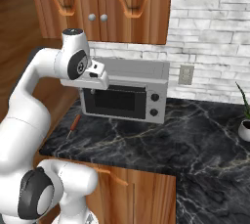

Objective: Store the hot dog in the freezer for long-term storage. Close the freezer door after placing the cooked food.

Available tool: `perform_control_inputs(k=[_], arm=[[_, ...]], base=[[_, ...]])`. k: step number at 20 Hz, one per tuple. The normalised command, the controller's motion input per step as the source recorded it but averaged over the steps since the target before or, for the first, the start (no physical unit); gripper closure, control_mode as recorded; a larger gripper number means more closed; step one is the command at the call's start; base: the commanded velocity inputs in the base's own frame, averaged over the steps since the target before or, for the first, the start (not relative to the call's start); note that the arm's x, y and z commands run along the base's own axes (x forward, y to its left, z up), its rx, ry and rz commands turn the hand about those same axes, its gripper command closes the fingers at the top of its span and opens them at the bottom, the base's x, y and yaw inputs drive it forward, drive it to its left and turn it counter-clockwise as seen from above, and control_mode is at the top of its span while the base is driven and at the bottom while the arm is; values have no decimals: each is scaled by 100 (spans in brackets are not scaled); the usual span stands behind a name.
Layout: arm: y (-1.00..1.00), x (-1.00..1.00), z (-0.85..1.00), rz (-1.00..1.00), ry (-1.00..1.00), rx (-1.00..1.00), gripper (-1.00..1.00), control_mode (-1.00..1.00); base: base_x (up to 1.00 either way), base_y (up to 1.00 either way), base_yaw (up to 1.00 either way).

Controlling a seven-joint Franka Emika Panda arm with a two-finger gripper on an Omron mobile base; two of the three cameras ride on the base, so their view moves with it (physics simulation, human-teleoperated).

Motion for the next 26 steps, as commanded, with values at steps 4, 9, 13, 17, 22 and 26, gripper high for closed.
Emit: perform_control_inputs(k=[4, 9, 13, 17, 22, 26], arm=[[21, 0, -7, 0, -1, 0, -100, -100], [50, 12, -43, -2, -1, 0, -100, -100], [22, 4, -56, -1, 1, 0, -100, -100], [21, 2, -65, 0, 0, 3, -100, -100], [45, 17, -72, 0, 1, 0, -100, -100], [19, 28, -63, 0, 0, 0, -100, -100]], base=[[0, 0, 0], [0, 0, 0], [0, 0, 0], [0, 0, 0], [0, 0, 0], [0, 0, 0]])
